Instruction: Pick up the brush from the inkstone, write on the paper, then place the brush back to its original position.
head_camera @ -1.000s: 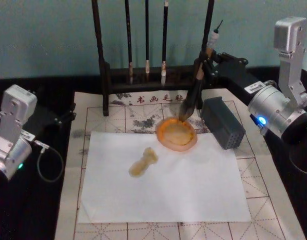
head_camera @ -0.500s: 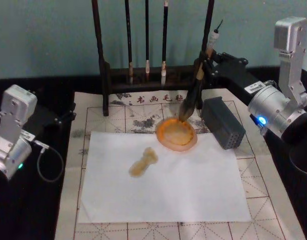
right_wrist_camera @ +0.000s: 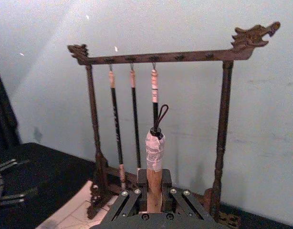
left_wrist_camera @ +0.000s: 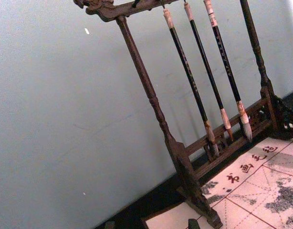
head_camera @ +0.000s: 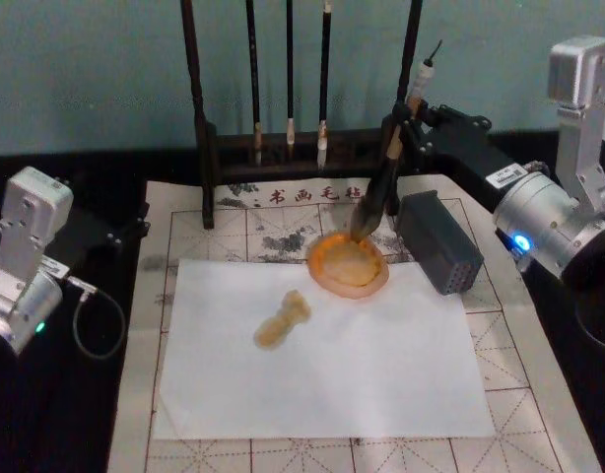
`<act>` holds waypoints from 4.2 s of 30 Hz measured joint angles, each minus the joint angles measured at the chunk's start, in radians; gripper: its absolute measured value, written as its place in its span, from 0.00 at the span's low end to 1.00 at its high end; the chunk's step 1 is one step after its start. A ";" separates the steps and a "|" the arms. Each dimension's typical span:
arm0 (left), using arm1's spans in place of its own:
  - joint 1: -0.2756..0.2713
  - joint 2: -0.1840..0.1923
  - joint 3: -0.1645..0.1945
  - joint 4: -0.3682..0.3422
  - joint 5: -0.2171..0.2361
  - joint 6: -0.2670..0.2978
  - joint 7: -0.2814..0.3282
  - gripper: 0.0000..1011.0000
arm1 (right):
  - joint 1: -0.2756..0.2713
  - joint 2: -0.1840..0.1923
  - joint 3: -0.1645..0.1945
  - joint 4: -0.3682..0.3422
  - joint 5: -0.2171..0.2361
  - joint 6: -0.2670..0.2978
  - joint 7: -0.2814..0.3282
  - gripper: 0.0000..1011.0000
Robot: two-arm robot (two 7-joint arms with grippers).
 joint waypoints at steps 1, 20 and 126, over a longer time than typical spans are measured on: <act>0.000 0.000 0.000 0.000 0.000 0.000 0.000 0.99 | -0.006 0.002 0.003 -0.006 0.001 -0.001 0.004 0.20; 0.000 0.000 0.000 0.000 0.000 0.000 0.000 0.99 | -0.203 0.064 0.050 -0.200 0.005 -0.039 0.112 0.20; 0.000 0.000 0.000 0.000 0.000 0.000 0.000 0.99 | -0.110 -0.167 0.290 -0.014 0.316 0.274 -0.016 0.20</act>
